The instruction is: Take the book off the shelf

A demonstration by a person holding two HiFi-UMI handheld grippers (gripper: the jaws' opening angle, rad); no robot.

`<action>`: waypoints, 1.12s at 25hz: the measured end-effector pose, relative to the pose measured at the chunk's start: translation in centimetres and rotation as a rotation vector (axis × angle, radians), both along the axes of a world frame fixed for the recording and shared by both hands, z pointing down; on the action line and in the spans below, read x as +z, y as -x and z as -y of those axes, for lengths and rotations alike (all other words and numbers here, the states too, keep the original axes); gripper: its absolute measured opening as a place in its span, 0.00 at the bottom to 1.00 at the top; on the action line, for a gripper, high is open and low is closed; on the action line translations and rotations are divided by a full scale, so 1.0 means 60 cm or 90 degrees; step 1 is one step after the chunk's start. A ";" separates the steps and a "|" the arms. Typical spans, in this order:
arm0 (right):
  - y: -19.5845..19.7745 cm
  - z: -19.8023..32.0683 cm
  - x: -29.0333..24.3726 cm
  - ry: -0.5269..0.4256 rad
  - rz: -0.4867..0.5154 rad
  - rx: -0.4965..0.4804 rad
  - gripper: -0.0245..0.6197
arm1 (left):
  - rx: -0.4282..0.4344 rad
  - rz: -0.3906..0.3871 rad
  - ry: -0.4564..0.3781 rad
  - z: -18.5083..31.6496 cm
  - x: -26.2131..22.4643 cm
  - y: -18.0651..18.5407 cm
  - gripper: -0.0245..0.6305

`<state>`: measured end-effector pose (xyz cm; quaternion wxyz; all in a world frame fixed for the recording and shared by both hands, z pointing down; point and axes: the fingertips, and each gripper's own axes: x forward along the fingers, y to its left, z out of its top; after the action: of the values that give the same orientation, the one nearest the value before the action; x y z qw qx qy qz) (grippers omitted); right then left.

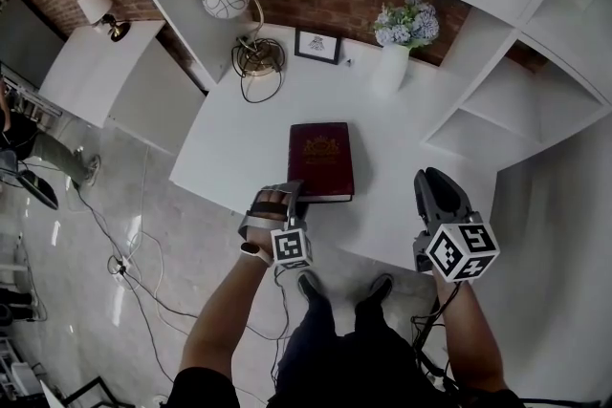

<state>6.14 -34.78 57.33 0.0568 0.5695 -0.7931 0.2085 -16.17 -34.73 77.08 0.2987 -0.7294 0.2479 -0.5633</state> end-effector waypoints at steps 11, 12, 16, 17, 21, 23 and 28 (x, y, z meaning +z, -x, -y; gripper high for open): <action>0.015 0.003 0.030 0.017 -0.001 -0.015 0.15 | -0.031 -0.001 0.140 -0.041 0.069 0.008 0.48; 0.016 0.004 0.029 0.016 -0.002 -0.016 0.15 | -0.037 -0.008 0.151 -0.045 0.067 0.009 0.48; 0.019 0.011 0.016 0.005 -0.007 -0.022 0.15 | -0.077 -0.094 0.183 -0.056 0.020 0.000 0.48; 0.020 0.014 0.011 0.001 -0.007 -0.024 0.15 | -0.093 -0.125 0.184 -0.054 0.000 -0.002 0.48; 0.032 0.023 -0.019 -0.020 -0.005 -0.033 0.15 | -0.147 -0.265 0.179 -0.037 -0.098 -0.008 0.48; 0.037 0.025 -0.038 -0.034 -0.006 -0.038 0.15 | -0.171 -0.338 0.177 -0.027 -0.151 -0.014 0.48; 0.048 0.022 -0.094 -0.074 -0.018 -0.046 0.15 | -0.230 -0.516 0.145 0.004 -0.288 -0.022 0.35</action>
<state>3.28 -36.12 51.70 0.0425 0.5455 -0.8231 0.1521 -14.88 -34.97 59.80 -0.0077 -0.8641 0.4049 -0.2989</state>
